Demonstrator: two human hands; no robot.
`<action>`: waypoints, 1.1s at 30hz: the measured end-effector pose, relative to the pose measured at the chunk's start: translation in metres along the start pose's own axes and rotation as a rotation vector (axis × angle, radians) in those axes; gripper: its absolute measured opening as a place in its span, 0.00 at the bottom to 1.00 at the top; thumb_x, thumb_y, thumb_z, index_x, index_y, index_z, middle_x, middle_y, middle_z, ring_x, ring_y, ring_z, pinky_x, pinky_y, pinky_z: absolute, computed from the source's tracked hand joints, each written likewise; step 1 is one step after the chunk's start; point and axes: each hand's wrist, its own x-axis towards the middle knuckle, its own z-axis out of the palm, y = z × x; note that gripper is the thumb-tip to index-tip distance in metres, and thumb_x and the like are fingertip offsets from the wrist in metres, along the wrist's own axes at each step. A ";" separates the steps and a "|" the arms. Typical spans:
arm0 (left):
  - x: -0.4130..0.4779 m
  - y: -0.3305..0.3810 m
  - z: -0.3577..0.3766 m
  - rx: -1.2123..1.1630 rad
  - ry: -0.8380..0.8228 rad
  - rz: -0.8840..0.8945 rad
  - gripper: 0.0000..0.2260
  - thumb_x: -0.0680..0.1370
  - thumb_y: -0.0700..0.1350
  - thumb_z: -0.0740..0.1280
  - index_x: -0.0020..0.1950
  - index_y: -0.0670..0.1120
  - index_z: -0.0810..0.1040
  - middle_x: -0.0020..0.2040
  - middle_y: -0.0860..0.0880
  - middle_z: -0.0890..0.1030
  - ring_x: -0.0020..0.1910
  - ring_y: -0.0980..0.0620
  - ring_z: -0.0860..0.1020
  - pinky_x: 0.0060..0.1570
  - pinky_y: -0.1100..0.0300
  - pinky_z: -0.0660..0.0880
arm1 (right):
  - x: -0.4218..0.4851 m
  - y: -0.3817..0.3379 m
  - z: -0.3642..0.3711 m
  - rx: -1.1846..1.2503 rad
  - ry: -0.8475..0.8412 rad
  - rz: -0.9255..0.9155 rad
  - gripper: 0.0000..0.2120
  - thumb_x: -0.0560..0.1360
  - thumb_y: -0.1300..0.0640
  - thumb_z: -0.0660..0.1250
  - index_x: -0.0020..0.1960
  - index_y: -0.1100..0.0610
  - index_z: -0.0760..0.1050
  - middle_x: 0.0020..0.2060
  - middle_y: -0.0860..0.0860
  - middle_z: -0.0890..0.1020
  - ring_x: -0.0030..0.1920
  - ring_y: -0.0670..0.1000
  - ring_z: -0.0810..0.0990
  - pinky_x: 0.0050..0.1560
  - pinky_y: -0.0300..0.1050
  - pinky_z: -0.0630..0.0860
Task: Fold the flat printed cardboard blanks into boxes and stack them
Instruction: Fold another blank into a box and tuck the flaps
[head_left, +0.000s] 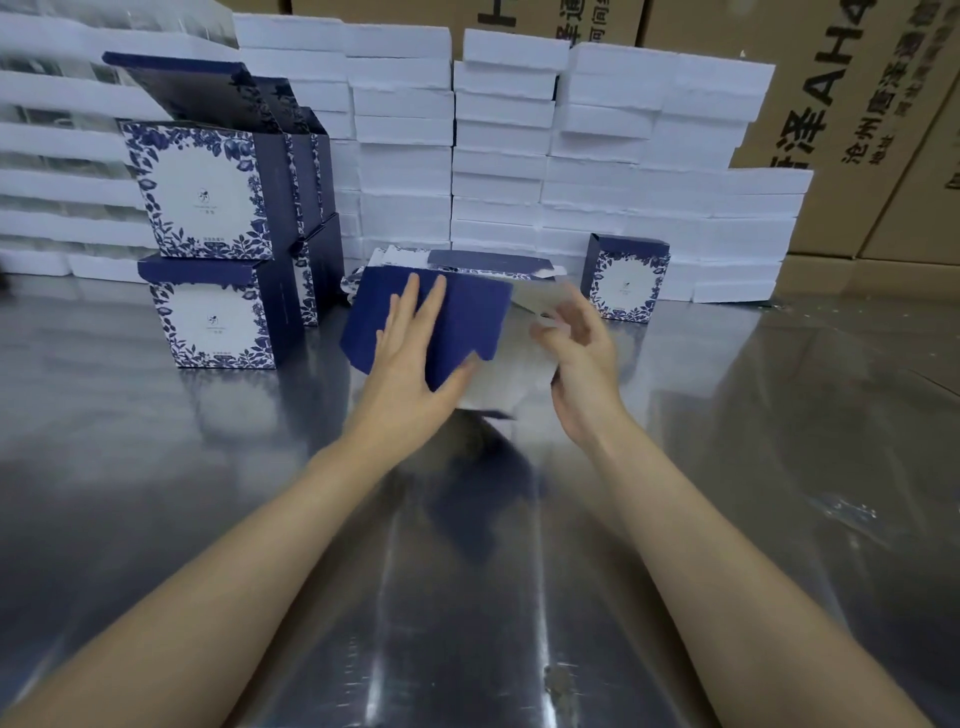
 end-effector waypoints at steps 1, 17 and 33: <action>0.001 0.001 0.001 -0.025 0.076 -0.006 0.32 0.80 0.48 0.64 0.79 0.56 0.51 0.80 0.55 0.50 0.78 0.56 0.47 0.77 0.50 0.49 | -0.001 0.001 0.001 -0.018 0.009 0.001 0.25 0.74 0.71 0.65 0.67 0.52 0.73 0.56 0.47 0.78 0.55 0.43 0.76 0.53 0.37 0.72; 0.020 -0.017 -0.016 -0.709 0.544 -0.604 0.25 0.79 0.65 0.54 0.56 0.47 0.79 0.54 0.48 0.82 0.55 0.48 0.80 0.63 0.49 0.72 | -0.009 -0.010 0.006 0.247 -0.122 -0.012 0.11 0.80 0.68 0.59 0.49 0.52 0.66 0.51 0.48 0.85 0.50 0.49 0.81 0.41 0.40 0.77; 0.025 -0.023 -0.022 -0.968 0.619 -0.674 0.23 0.80 0.65 0.54 0.49 0.48 0.78 0.34 0.51 0.81 0.30 0.53 0.80 0.29 0.62 0.76 | -0.022 -0.017 0.012 -0.514 -0.596 -0.226 0.45 0.57 0.35 0.76 0.70 0.48 0.67 0.69 0.45 0.72 0.71 0.44 0.67 0.70 0.47 0.63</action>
